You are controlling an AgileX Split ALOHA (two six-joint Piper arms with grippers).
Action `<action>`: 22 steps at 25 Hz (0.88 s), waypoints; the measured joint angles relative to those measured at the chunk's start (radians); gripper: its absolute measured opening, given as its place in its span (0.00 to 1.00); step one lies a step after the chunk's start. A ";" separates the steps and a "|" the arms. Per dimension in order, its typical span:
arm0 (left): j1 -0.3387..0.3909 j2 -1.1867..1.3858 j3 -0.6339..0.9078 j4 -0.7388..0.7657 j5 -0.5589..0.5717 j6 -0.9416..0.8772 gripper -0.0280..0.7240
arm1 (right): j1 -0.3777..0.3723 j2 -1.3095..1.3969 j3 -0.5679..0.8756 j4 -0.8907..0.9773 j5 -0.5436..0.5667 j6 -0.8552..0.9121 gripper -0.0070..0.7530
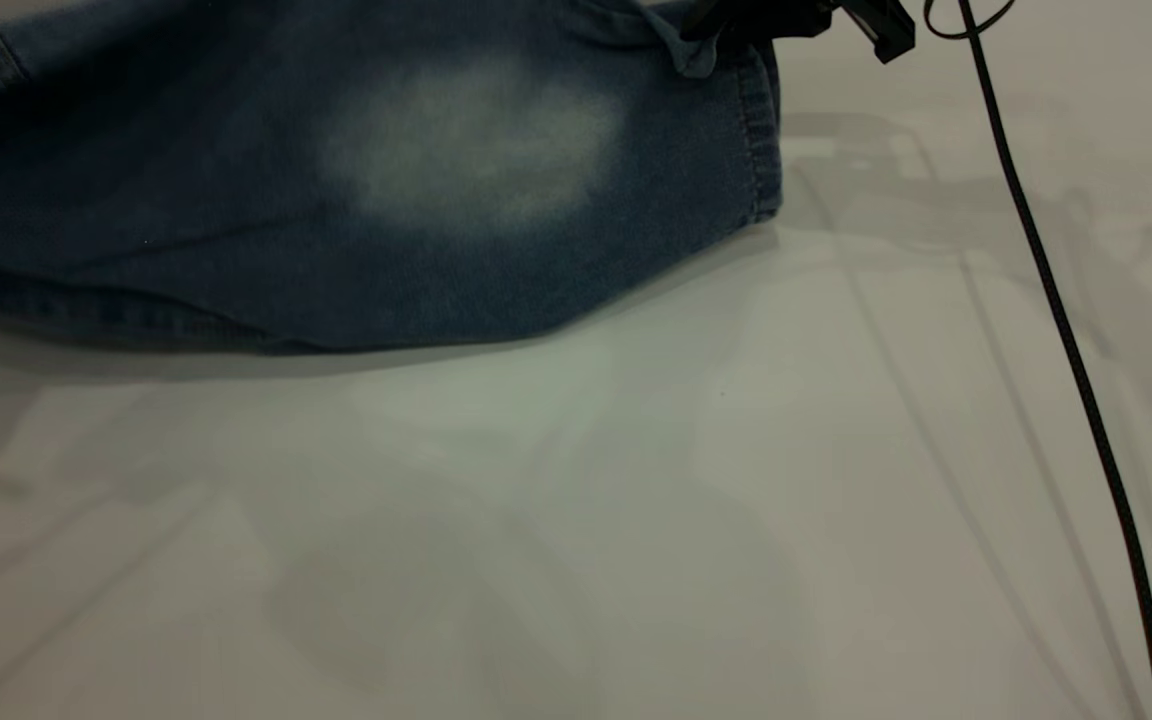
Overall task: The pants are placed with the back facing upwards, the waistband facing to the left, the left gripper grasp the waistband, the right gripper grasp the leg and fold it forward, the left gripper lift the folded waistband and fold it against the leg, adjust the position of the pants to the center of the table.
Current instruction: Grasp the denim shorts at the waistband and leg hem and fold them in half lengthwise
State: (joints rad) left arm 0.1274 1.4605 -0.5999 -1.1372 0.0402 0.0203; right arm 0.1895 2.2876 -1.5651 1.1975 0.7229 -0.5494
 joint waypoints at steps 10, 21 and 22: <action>0.000 0.183 -0.001 0.008 -0.093 0.005 0.20 | 0.000 0.050 0.001 -0.026 -0.008 -0.002 0.03; 0.000 0.203 -0.002 0.008 -0.230 0.005 0.20 | 0.003 0.057 0.000 -0.010 -0.093 -0.032 0.03; 0.000 0.211 -0.002 0.008 -0.242 0.005 0.20 | 0.009 0.057 -0.001 0.001 -0.106 -0.042 0.03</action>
State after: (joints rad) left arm 0.1277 1.6717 -0.6015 -1.1295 -0.2013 0.0248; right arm 0.1983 2.3443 -1.5658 1.1984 0.6170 -0.5917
